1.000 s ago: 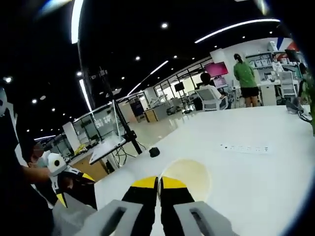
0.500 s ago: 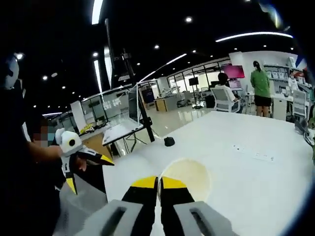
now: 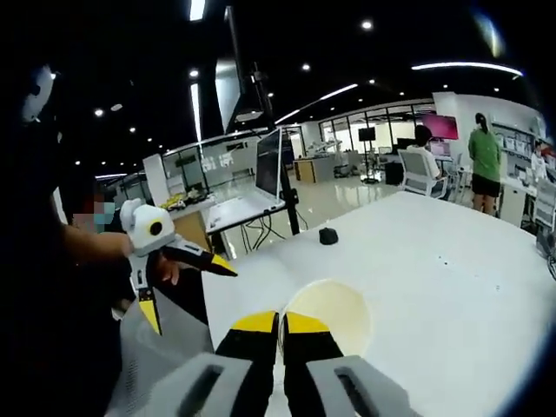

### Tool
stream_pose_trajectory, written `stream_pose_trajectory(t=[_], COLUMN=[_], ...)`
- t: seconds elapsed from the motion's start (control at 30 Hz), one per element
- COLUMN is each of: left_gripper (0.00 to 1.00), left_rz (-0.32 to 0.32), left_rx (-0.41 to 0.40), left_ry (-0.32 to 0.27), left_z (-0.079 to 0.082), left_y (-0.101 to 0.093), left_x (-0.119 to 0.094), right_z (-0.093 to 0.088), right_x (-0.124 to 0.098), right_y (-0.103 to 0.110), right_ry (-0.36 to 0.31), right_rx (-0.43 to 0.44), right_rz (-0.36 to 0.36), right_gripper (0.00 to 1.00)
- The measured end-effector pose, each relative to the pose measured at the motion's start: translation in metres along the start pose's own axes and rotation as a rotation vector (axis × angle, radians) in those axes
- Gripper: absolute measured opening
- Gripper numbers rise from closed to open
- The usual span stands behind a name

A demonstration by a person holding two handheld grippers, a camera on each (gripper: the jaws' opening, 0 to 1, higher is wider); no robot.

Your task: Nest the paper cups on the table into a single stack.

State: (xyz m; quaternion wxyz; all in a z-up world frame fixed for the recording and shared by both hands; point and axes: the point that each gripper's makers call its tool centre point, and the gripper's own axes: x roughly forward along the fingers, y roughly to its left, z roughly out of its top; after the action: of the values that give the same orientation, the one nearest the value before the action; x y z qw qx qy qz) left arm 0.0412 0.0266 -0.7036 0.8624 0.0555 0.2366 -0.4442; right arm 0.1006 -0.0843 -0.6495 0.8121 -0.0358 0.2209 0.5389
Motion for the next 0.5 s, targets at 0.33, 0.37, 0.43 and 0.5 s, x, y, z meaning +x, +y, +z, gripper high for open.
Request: stream_pose_trajectory(t=[0.33,0.37,0.43,0.5], left_gripper=[0.99,0.99,0.99,0.99], left_rz=[0.011,0.012,0.014,0.014], left_rx=[-0.001,-0.001,-0.001,0.001], left_ry=[0.007,0.009,0.012,0.017], left_z=[-0.005,-0.006,-0.006,-0.008], left_y=[-0.002,-0.002,-0.003,-0.003], left_x=[-0.003,-0.003,-0.003,-0.003], right_z=[-0.018,-0.019,-0.021,-0.023], right_x=[0.013,0.014,0.016,0.018], right_y=[0.023,0.025,0.028,0.031], right_ry=[0.065,0.071,0.081,0.09], right_rx=[-0.061,-0.069,-0.08,-0.092], right_rz=[0.05,0.054,0.06,0.067], right_gripper=[0.0,0.0,0.0,0.0])
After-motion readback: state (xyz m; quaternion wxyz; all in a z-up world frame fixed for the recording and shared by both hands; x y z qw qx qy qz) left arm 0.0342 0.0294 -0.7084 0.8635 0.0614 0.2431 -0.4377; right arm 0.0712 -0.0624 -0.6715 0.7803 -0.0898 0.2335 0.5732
